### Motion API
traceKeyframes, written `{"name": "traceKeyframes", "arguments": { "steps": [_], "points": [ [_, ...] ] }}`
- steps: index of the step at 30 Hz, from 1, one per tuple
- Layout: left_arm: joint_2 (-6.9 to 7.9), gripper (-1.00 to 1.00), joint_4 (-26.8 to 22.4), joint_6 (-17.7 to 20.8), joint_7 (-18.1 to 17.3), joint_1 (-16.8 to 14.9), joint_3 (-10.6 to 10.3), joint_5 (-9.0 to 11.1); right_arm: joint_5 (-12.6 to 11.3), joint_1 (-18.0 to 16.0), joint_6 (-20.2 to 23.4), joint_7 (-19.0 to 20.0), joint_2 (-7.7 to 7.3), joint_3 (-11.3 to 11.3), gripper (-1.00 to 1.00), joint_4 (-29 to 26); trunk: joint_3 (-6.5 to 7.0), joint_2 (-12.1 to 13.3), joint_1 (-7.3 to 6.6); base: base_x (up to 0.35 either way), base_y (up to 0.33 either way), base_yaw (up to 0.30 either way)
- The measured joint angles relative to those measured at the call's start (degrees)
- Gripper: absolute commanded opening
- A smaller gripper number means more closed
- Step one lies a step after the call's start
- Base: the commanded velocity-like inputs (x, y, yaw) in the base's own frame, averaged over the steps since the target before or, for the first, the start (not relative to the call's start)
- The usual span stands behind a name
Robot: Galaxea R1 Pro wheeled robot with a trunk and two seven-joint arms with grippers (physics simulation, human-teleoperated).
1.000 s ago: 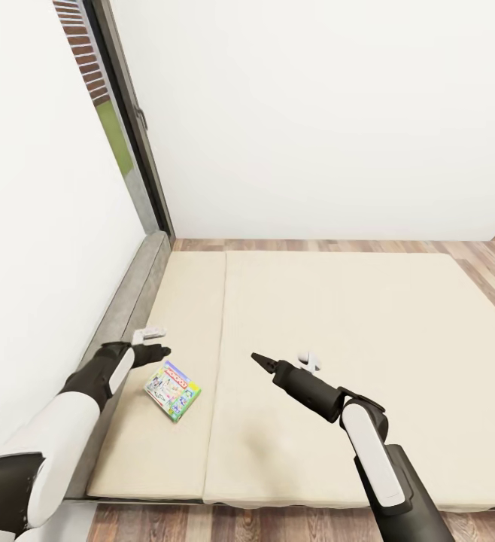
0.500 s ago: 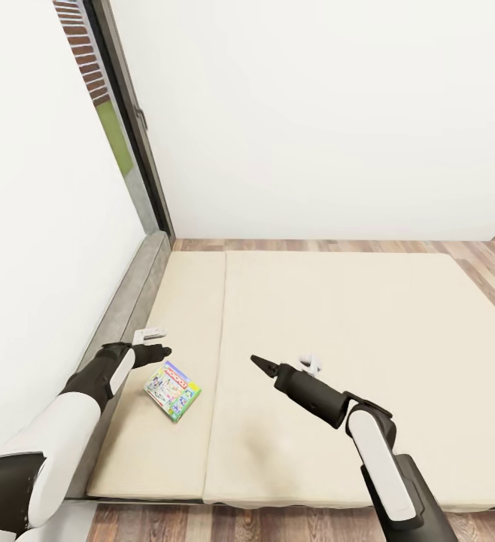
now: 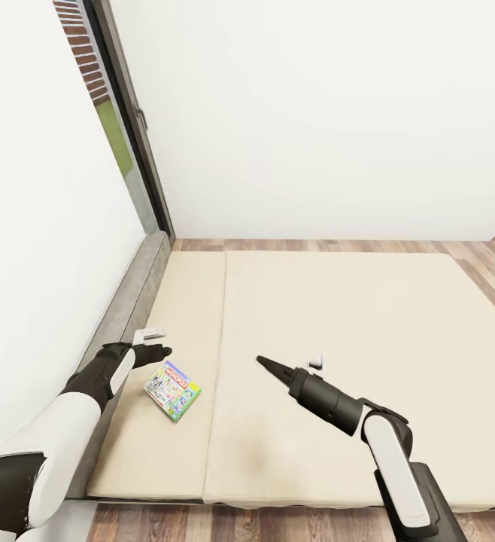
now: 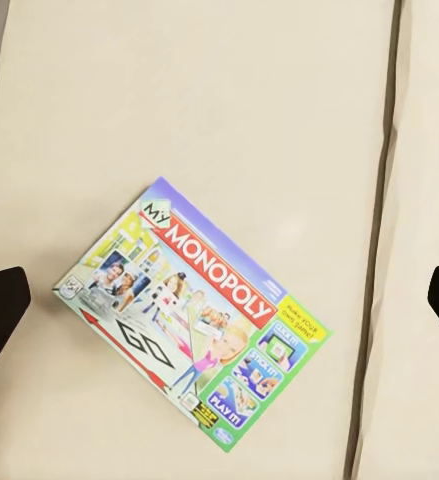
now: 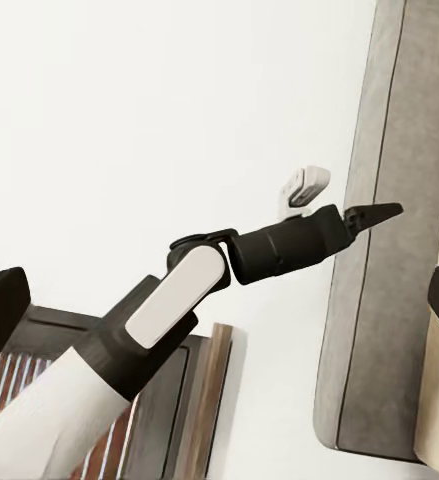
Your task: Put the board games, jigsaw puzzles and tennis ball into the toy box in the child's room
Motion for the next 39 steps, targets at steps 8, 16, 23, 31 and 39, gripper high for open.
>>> {"name": "traceKeyframes", "arguments": {
  "steps": [8,16,23,31,39],
  "points": [
    [0.00,1.00,0.00,-0.01,0.00,0.00,-0.01,0.00,0.05,0.02,-0.15,0.93,0.12,-1.12,1.00,0.00,-0.01,0.00,0.00,0.000,0.000,0.000],
    [0.00,1.00,0.00,-0.08,0.00,0.00,-0.01,-0.01,0.11,0.02,-0.18,0.93,0.15,-1.17,1.00,0.00,-0.27,0.00,0.00,0.000,0.000,0.000],
    [0.00,1.00,0.00,-1.30,0.01,0.00,-0.06,-0.04,0.12,0.02,-0.23,0.88,0.21,-1.12,1.00,0.00,-0.83,0.00,0.00,0.000,0.000,0.000],
    [0.00,1.00,0.00,-2.51,0.02,0.00,-0.23,-0.12,0.12,0.02,-0.19,0.87,0.23,-1.15,1.00,0.00,-1.57,0.00,0.00,0.000,0.000,0.000],
    [-0.05,1.00,0.00,-2.64,0.02,0.00,-0.27,-0.08,0.12,0.02,-0.20,0.89,0.24,-1.10,1.00,0.00,-2.31,0.00,0.00,0.000,0.000,0.000]
  ]
}}
